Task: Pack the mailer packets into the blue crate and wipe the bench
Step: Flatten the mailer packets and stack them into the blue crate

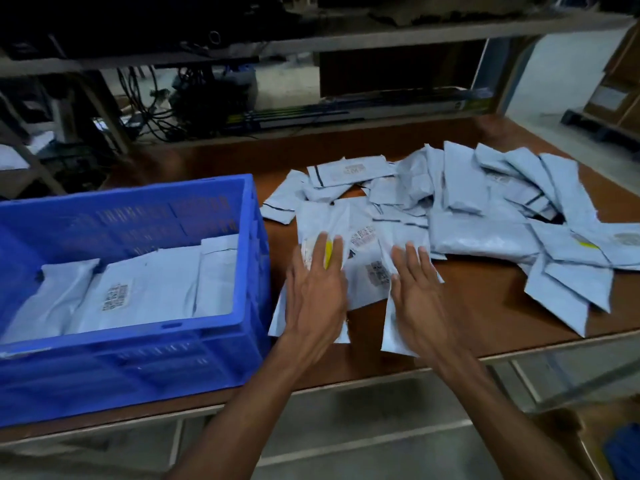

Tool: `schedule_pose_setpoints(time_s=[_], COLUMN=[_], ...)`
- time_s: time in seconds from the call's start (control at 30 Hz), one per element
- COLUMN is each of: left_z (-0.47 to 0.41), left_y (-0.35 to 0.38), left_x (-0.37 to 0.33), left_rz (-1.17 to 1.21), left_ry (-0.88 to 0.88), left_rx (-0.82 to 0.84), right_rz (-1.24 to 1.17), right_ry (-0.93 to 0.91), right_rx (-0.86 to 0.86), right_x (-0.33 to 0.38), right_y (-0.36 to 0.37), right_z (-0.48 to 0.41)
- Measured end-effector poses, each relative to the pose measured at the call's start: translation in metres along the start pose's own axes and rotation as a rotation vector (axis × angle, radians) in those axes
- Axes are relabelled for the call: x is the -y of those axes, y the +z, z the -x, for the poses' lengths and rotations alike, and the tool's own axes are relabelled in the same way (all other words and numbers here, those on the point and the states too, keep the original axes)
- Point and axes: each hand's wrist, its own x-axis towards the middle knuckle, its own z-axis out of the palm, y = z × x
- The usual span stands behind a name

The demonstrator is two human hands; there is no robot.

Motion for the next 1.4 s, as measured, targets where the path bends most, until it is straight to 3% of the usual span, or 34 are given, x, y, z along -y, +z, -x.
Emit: schedule_pose_setpoints(time_s=[0.13, 0.33, 0.43, 0.63, 0.7, 0.8, 0.93, 1.0, 1.07, 1.3, 1.4], left_z=[-0.030, -0.036, -0.009, 0.039, 0.039, 0.028, 0.023, 0.026, 0.028, 0.031, 0.028], left_y=[-0.097, -0.197, -0.204, -0.164, -0.163, -0.164, -0.165, -0.164, -0.163, -0.171, -0.169], left_x=[0.020, 0.162, 0.266, 0.422, 0.440, 0.448, 0.455, 0.464, 0.466, 0.454, 0.456], left_rz=[-0.009, -0.115, -0.276, -0.397, -0.431, -0.452, -0.401, -0.352, -0.383, -0.487, -0.467], left_ry=[0.036, -0.008, -0.048, -0.264, -0.278, -0.164, -0.198, -0.280, -0.275, -0.206, -0.282], left_rx=[-0.251, -0.407, -0.270, 0.225, 0.334, 0.443, 0.890, 0.950, 0.965, 1.002, 0.897], right_rz=[-0.081, -0.203, -0.232, -0.063, 0.030, 0.142, 0.327, 0.285, 0.323, 0.428, 0.417], right_ry=[-0.139, -0.302, -0.403, -0.532, -0.526, -0.414, -0.264, -0.154, -0.140, -0.224, -0.292], right_rx=[-0.188, -0.162, -0.017, 0.328, 0.383, 0.576, 1.045, 1.195, 1.238, 1.240, 1.181], right_x=[0.084, 0.239, 0.320, 0.424, 0.441, 0.453, 0.456, 0.454, 0.450, 0.449, 0.453], right_y=[-0.036, -0.033, 0.002, 0.116, 0.143, 0.179, 0.210, 0.210, 0.208, 0.223, 0.206], right_z=[-0.060, -0.119, -0.121, -0.101, -0.101, -0.103, -0.102, -0.103, -0.104, -0.106, -0.110])
